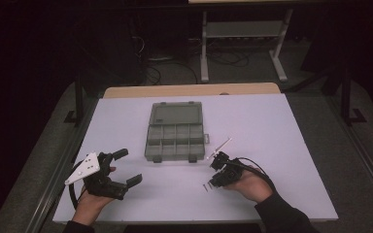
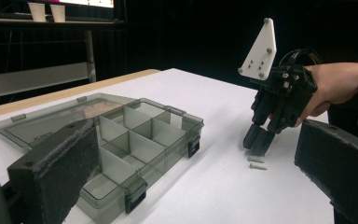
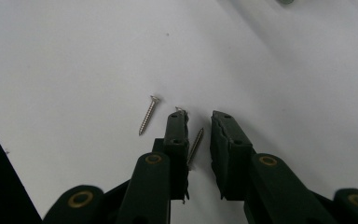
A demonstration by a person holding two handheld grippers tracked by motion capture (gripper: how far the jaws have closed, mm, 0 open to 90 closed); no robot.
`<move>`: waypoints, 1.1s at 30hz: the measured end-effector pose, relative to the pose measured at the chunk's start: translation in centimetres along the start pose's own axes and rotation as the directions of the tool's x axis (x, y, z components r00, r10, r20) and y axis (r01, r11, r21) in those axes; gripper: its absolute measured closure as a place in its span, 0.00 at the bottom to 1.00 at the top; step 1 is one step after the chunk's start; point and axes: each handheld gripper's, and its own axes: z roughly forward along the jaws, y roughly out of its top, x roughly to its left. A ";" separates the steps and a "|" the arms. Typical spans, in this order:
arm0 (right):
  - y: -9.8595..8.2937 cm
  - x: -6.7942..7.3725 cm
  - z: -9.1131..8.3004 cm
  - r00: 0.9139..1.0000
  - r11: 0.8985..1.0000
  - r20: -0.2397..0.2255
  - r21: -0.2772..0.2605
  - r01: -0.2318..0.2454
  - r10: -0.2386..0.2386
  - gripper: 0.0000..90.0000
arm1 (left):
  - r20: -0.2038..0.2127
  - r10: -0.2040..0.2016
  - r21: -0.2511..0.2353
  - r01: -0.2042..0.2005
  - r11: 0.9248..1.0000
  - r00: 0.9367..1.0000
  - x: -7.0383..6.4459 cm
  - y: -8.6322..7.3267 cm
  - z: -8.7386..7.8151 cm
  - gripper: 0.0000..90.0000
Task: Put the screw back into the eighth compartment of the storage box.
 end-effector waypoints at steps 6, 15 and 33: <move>-0.1 0.1 0.2 1.000 1.000 0.009 0.012 0.006 -0.006 0.89 | 0.001 0.001 -0.005 -0.001 1.000 1.000 0.0 0.0 0.0 0.00; -0.1 0.1 0.2 1.000 1.000 0.025 0.017 0.006 -0.007 0.95 | 0.000 0.003 -0.004 -0.003 1.000 1.000 0.0 0.0 0.0 0.00; -0.2 -0.3 -0.3 1.000 1.000 0.012 0.001 -0.009 0.009 0.97 | 0.001 0.002 -0.002 -0.002 1.000 1.000 0.0 0.0 0.0 0.00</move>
